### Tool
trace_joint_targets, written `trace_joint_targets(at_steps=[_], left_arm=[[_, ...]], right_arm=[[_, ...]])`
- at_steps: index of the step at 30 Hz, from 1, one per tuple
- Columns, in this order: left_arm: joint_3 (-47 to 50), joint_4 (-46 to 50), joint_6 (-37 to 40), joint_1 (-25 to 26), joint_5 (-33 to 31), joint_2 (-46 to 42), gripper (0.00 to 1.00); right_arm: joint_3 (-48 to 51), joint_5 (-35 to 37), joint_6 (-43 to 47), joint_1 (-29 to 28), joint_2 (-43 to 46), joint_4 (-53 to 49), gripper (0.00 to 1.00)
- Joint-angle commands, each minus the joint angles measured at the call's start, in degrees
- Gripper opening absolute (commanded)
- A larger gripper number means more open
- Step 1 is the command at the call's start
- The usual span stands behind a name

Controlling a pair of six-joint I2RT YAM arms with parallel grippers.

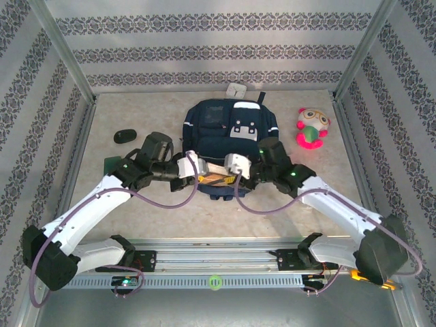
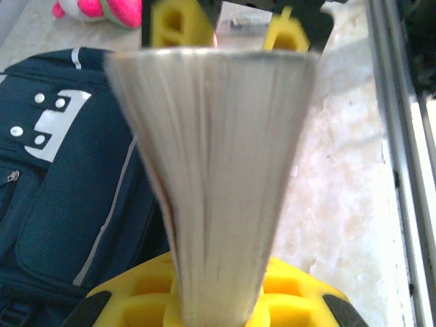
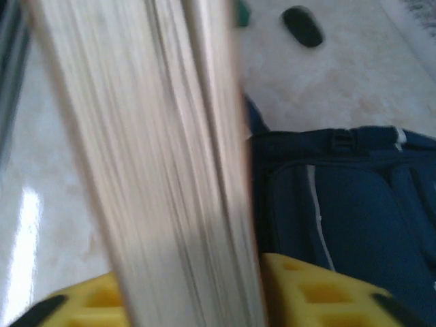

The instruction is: Pack books, pencil case, and school supplies into a backpack

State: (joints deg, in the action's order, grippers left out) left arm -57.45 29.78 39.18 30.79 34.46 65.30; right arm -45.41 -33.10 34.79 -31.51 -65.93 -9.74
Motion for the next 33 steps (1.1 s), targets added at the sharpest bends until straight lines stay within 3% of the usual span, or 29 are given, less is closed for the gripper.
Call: trace_joint_targets(at_steps=[1, 7, 10, 16, 22, 23, 25, 27, 32, 33], left_arm=[[2.3, -9.7, -6.6, -3.8, 11.5, -4.1, 0.0], [8.9, -28.3, -19.3, -8.1, 20.1, -8.6, 0.0], [9.4, -33.5, -22.9, -9.1, 23.6, -8.6, 0.0], [9.6, -40.5, -27.2, -9.2, 25.9, -7.5, 0.0], [10.8, -50.0, -33.1, -9.4, 27.8, -3.5, 0.0], [10.9, -51.2, -33.8, -9.4, 28.0, -3.0, 0.0], [11.1, -52.4, -34.1, -9.4, 27.5, -2.0, 0.0], [11.0, -50.6, -32.4, -9.5, 25.4, -1.4, 0.09], [8.8, -35.0, -18.5, -9.6, 9.8, -2.3, 0.66], [8.2, -31.8, -15.7, -9.5, 6.5, -2.3, 0.71]], right_arm=[[7.7, -13.4, -15.2, 7.9, 6.5, 18.5, 0.54], [18.9, -28.4, -35.1, 19.0, 10.0, 43.4, 0.62], [22.7, -28.4, -44.2, 21.7, 8.9, 56.9, 0.64], [23.4, -31.3, -56.4, 21.9, 3.3, 73.8, 0.64], [20.9, -36.9, -57.7, 18.5, 0.1, 76.9, 0.55], [20.4, -37.2, -58.0, 17.9, -0.2, 77.6, 0.52], [19.8, -37.1, -58.8, 17.3, -0.2, 78.6, 0.36], [19.3, -36.0, -59.5, 17.6, 0.1, 79.0, 0.03], [20.9, -27.0, -67.5, 25.5, 2.0, 77.0, 0.0], [21.5, -24.6, -69.5, 27.1, 2.5, 76.1, 0.0]])
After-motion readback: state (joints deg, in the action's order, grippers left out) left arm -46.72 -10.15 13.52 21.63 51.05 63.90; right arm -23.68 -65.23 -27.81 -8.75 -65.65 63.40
